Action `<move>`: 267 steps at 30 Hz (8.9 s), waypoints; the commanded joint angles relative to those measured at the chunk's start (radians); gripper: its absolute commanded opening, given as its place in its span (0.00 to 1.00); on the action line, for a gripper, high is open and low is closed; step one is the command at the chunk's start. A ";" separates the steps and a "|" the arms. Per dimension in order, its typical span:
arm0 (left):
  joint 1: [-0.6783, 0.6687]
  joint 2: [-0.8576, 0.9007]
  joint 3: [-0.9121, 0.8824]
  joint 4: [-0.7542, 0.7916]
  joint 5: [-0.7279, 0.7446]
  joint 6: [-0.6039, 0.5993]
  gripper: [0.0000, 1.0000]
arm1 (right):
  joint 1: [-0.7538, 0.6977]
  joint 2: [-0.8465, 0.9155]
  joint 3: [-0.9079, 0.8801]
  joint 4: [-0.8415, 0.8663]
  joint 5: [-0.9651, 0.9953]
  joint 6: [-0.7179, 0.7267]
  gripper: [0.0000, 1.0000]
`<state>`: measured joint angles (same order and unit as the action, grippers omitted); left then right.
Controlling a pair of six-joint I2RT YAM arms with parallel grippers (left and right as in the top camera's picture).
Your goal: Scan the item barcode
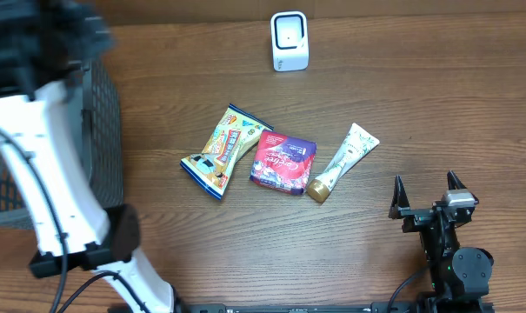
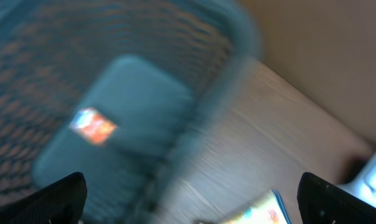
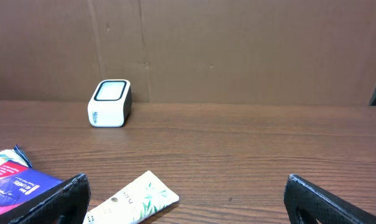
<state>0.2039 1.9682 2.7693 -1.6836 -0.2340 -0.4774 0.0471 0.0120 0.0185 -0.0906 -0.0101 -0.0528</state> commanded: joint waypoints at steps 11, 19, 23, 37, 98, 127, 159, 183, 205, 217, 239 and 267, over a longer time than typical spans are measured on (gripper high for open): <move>0.296 -0.005 -0.352 0.046 0.049 -0.282 1.00 | -0.003 -0.009 -0.010 0.006 0.010 -0.001 1.00; 0.309 -0.005 -0.676 0.335 -0.097 -0.419 1.00 | -0.003 -0.009 -0.010 0.006 0.009 -0.001 1.00; 0.320 -0.005 -0.805 0.459 -0.098 -0.459 1.00 | -0.003 -0.009 -0.010 0.006 0.010 -0.001 1.00; 0.327 -0.004 -1.138 0.792 -0.054 -0.533 1.00 | -0.003 -0.009 -0.010 0.006 0.010 -0.001 1.00; 0.225 -0.216 -0.886 0.581 0.082 -0.248 0.04 | -0.003 -0.009 -0.010 0.006 0.010 -0.001 1.00; -0.620 0.118 -0.970 0.330 0.200 -0.100 0.46 | -0.003 -0.009 -0.010 0.006 0.009 -0.001 1.00; -0.245 -0.245 -0.567 0.009 0.159 0.021 0.88 | -0.003 -0.009 -0.010 0.006 0.010 -0.001 1.00; 0.026 -0.399 -0.737 0.073 0.169 0.116 0.81 | -0.003 -0.009 -0.010 0.006 0.010 -0.001 1.00; -0.014 -0.385 -0.980 0.042 0.016 0.091 0.04 | -0.003 -0.009 -0.010 0.006 0.010 -0.001 1.00; 0.000 -0.388 -0.980 -0.006 -0.135 -0.019 0.04 | -0.003 -0.009 -0.010 0.006 0.010 0.000 1.00; 0.000 -0.423 -0.978 -0.006 -0.219 -0.092 0.04 | -0.003 -0.009 -0.010 0.006 0.010 -0.001 1.00; -0.063 -0.548 -0.972 0.143 0.770 0.216 0.15 | -0.003 -0.009 -0.010 0.006 0.010 -0.001 1.00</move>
<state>0.1875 1.4254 1.7920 -1.5673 0.0471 -0.4824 0.0471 0.0120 0.0185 -0.0902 -0.0105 -0.0525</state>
